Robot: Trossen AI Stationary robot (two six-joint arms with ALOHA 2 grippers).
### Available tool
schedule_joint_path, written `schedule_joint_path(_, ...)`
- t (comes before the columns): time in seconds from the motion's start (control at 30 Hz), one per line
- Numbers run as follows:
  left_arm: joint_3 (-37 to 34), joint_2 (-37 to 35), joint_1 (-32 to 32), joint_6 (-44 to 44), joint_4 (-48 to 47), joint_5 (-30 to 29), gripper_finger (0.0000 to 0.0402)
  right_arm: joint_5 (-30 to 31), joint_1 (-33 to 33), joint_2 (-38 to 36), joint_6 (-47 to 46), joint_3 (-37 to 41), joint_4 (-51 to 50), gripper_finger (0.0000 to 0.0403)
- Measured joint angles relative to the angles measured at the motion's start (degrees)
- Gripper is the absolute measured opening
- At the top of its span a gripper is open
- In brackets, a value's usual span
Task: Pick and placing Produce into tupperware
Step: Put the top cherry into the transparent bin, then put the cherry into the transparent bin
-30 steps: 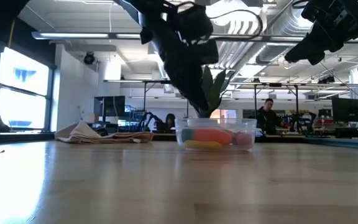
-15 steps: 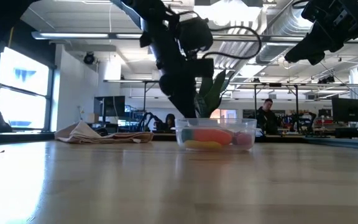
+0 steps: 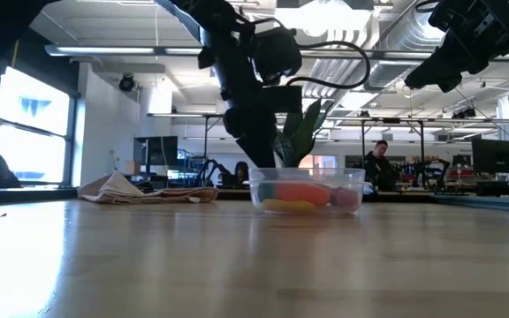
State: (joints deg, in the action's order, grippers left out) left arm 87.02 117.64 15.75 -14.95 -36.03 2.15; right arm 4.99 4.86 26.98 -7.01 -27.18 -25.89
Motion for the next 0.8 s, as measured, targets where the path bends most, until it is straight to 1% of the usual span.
schedule_joint_path(0.2,0.0,0.0,0.0,0.2,-0.1,1.3,0.0113,0.0,0.0,0.0,0.0,0.0,0.0,0.0035)
schedule_joint_path(0.6,0.0,0.0,0.0,1.3,-0.2,1.3,0.0165,0.0,0.0,0.0,0.0,0.0,0.0,0.0035)
schedule_joint_path(0.7,1.0,-0.3,0.0,1.8,-4.5,2.0,0.0167,0.0,0.0,0.0,0.0,0.0,0.0,0.0035)
schedule_joint_path(0.8,4.7,-0.9,-0.1,3.2,-11.6,2.8,0.0168,0.0,0.0,0.0,0.0,0.0,0.0,0.0035)
